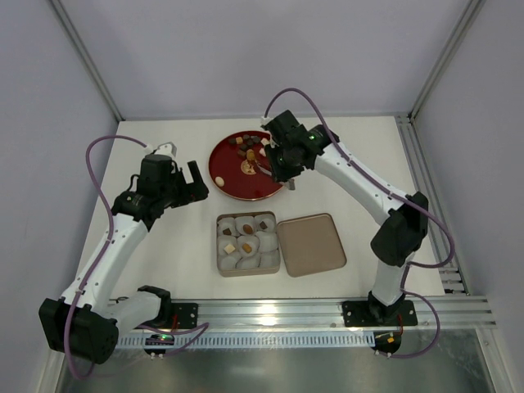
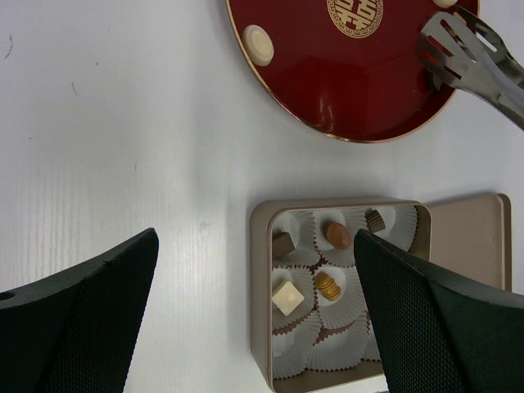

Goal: Pack the chocolate

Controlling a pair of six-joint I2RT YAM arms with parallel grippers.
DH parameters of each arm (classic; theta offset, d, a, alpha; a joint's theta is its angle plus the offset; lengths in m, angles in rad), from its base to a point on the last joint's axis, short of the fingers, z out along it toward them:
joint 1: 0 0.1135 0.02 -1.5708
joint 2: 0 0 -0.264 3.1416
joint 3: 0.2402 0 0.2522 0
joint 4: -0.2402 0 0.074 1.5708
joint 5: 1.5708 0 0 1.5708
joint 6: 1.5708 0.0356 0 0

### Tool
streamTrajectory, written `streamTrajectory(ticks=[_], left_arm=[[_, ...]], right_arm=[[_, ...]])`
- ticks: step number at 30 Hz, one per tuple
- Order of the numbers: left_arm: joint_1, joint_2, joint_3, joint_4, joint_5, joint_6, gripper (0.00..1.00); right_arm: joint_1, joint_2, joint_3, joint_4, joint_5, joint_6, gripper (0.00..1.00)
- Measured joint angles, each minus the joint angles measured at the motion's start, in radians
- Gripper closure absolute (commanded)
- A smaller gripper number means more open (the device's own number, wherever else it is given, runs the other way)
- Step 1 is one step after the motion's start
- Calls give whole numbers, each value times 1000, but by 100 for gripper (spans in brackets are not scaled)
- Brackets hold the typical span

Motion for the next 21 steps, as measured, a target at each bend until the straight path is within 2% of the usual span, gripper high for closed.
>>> streamTrajectory(ticks=[12,21], left_arm=[[0,0,0,1,0,0,0],[6,0,0,0,0,0,0]], right_arm=[[88,-319,-314,36,6,55,69],[234,-524,-480,23,45,137,69]])
